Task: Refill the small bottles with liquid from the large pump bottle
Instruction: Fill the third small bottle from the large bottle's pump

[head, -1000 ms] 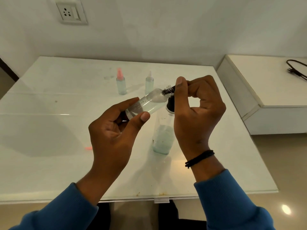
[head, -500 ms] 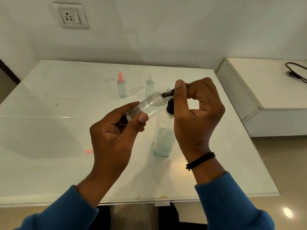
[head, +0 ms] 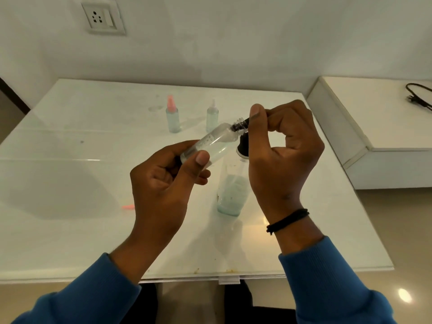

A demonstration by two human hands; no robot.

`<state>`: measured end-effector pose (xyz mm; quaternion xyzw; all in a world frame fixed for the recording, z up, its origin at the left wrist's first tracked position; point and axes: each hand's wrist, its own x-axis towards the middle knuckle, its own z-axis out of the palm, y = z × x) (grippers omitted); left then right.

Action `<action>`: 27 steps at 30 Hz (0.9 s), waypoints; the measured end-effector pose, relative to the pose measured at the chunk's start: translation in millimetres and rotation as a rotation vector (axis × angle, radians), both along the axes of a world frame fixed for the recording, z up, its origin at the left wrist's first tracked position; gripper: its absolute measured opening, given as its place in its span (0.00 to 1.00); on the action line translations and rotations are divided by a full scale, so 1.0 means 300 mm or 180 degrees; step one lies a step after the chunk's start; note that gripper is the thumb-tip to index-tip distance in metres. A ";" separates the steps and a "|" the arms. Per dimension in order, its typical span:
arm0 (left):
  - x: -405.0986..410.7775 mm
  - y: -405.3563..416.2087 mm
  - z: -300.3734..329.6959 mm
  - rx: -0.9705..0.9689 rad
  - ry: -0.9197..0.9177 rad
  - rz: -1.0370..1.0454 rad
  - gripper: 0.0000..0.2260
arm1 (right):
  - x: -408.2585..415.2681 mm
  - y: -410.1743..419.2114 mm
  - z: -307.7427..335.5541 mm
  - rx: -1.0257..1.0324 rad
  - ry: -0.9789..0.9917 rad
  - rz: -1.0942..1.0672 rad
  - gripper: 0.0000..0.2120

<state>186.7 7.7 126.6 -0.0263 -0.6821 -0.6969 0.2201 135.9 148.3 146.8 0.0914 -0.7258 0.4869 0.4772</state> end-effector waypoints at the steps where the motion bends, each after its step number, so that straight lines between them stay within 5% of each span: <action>1: 0.000 0.000 -0.002 -0.0009 0.0003 -0.0008 0.09 | -0.001 0.001 -0.004 -0.0005 -0.0009 -0.0003 0.13; 27: 0.000 -0.017 -0.015 -0.0191 0.0032 0.0197 0.17 | 0.004 -0.003 -0.016 -0.0034 -0.0073 0.0009 0.13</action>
